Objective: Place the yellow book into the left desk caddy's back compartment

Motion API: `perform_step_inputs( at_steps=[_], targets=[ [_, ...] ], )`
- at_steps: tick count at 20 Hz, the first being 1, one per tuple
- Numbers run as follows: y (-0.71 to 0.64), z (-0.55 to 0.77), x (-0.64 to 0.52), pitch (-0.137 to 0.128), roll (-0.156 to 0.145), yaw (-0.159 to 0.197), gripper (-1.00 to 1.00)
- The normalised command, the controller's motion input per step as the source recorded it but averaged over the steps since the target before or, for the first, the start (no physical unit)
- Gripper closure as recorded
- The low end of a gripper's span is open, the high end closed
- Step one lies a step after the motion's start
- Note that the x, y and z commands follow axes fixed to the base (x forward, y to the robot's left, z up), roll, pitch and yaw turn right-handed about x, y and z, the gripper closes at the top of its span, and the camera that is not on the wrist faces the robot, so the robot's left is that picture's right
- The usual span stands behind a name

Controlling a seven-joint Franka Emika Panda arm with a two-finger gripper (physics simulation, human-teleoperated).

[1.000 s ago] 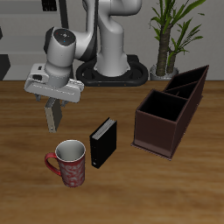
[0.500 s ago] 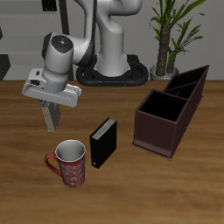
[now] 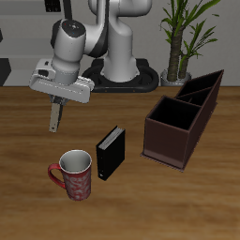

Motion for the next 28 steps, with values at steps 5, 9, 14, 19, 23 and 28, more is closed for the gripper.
perform_step_inputs(
  at_steps=[5,9,14,19,23,28],
  targets=[
    [0.32,0.47,-0.07,-0.043,0.001,-0.004,1.00],
    [0.51,0.53,-0.10,-0.054,0.027,0.033,1.00],
    [0.66,0.43,-0.11,-0.010,0.004,0.015,1.00],
    [0.63,0.18,-0.05,-0.010,0.037,0.036,1.00],
    [0.54,0.26,0.09,-0.033,-0.042,0.070,1.00],
    [0.29,0.23,0.16,-0.007,-0.011,-0.010,1.00]
  ],
)
